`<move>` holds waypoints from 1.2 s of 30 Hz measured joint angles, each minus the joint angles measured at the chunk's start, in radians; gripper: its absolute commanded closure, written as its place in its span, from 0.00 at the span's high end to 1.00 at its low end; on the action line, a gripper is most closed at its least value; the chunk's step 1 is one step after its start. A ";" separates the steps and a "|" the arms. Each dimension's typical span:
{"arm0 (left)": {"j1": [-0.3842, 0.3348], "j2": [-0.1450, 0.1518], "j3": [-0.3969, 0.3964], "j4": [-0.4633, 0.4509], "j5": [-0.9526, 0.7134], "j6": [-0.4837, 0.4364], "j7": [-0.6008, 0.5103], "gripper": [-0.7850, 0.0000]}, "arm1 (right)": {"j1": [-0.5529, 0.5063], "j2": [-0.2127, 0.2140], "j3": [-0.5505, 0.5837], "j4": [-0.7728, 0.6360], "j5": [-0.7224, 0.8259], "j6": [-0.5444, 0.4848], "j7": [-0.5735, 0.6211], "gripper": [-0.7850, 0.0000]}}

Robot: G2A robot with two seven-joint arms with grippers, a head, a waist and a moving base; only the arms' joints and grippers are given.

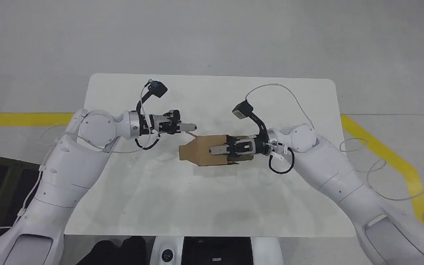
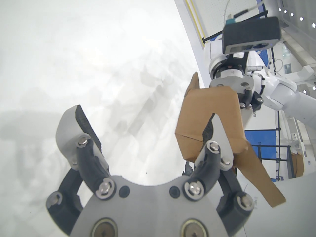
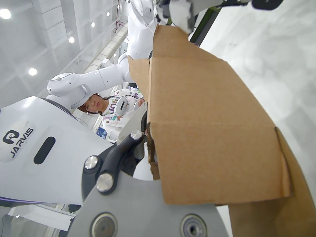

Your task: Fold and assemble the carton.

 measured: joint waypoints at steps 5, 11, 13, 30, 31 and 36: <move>0.009 0.003 -0.007 -0.016 -0.012 -0.010 -0.018 1.00 | 0.003 -0.001 0.003 0.015 -0.008 -0.027 -0.026 0.00; 0.019 0.004 -0.004 -0.038 -0.007 -0.010 -0.025 1.00 | 0.010 -0.004 0.001 0.024 -0.012 -0.047 -0.047 0.00; 0.021 0.005 -0.004 -0.041 -0.006 -0.009 -0.026 1.00 | 0.012 -0.004 0.000 0.025 -0.013 -0.049 -0.049 0.00; 0.023 0.005 0.002 -0.052 -0.006 -0.001 -0.033 1.00 | 0.026 -0.012 -0.019 0.027 -0.012 -0.059 -0.059 0.00; 0.023 0.004 0.003 -0.052 -0.006 0.000 -0.033 1.00 | 0.027 -0.013 -0.020 0.027 -0.011 -0.060 -0.060 0.00; 0.022 0.004 0.008 -0.055 -0.013 0.000 -0.037 1.00 | 0.028 -0.013 -0.023 0.033 -0.009 -0.062 -0.062 0.00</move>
